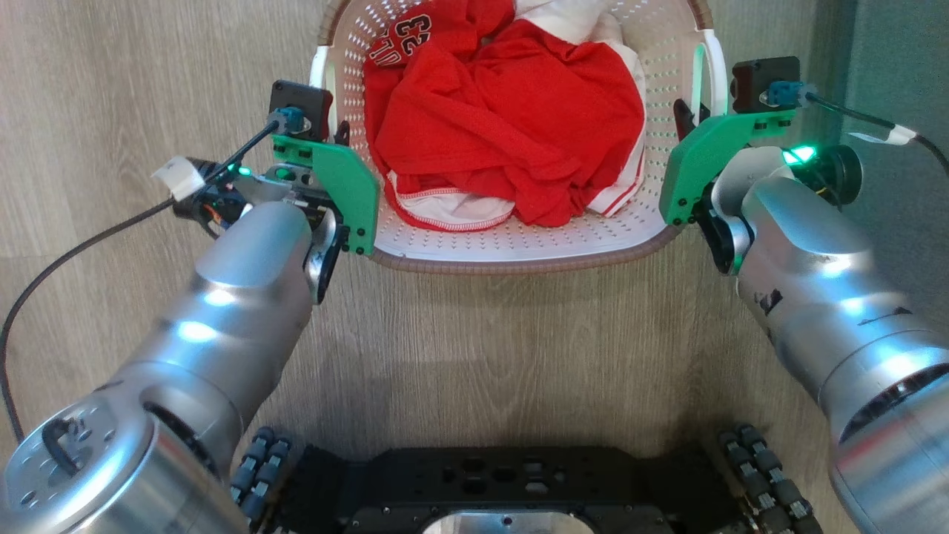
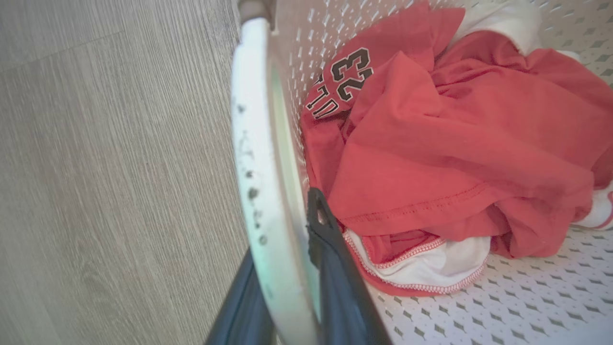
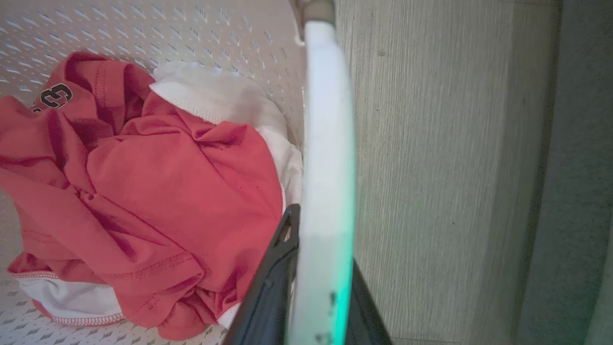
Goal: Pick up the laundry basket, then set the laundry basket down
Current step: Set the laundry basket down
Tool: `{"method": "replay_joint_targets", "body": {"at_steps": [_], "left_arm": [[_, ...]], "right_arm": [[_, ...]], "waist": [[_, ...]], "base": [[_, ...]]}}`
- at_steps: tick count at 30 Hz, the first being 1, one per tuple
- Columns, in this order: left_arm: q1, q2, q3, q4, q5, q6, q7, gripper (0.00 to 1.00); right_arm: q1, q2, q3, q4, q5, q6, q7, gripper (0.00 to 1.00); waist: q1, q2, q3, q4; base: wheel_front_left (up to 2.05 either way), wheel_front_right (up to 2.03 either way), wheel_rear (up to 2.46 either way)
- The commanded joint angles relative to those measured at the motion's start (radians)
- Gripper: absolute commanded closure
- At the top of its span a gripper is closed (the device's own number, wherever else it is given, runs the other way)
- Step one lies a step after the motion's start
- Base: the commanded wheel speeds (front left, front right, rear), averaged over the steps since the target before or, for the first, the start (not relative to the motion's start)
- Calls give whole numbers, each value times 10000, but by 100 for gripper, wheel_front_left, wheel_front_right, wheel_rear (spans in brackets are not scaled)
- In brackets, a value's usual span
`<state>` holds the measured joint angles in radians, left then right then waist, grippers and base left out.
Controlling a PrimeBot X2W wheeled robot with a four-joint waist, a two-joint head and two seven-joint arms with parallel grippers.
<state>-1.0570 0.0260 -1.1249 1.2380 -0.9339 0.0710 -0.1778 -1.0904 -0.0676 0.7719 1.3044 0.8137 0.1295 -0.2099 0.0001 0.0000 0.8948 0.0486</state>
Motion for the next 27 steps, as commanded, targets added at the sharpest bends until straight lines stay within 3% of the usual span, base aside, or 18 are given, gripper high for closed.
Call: {"method": "replay_joint_targets", "body": {"at_steps": [1, 20, 21, 23, 24, 25, 26, 27], "left_arm": [[2, 242, -92, -63, 12, 75, -103, 100], [-154, 242, -385, 30, -329, 62, -208, 100], [-155, 242, -388, 38, -357, 63, -207, 100], [-144, 242, -367, 47, -449, 91, -178, 65], [-138, 242, -363, 46, -490, 101, -160, 59], [-131, 242, -361, 43, -530, 115, -142, 55], [-122, 242, -367, 39, -561, 128, -130, 42], [-114, 242, -371, 38, -591, 142, -133, 23]], "right_arm": [[206, 115, -46, -137, -215, 12, -134, 100], [191, 166, -1340, -137, -1563, 12, -168, 99], [204, 168, -1390, -137, -1622, 12, -165, 87], [229, 170, -1458, -137, -1687, 12, -169, 63], [240, 170, -1476, -136, -1702, 12, -176, 54], [250, 170, -1487, -136, -1709, 12, -183, 33], [252, 171, -1495, -136, -1704, 12, -190, 9], [252, 171, -1493, -136, -1695, 12, -198, 0]], "waist": [[-1, 0, 42, 18], [-1, 0, 328, 16], [-1, 0, 326, 16], [-1, 0, 311, 36], [-1, 0, 301, 43], [-1, 0, 287, 52], [-1, 0, 271, 59], [-1, 0, 254, 63]], "base": [[0, 0, 0], [0, 0, 0], [0, 0, 0], [0, 0, 0], [0, 0, 0], [0, 0, 0], [0, 0, 0], [0, 0, 0]]}}
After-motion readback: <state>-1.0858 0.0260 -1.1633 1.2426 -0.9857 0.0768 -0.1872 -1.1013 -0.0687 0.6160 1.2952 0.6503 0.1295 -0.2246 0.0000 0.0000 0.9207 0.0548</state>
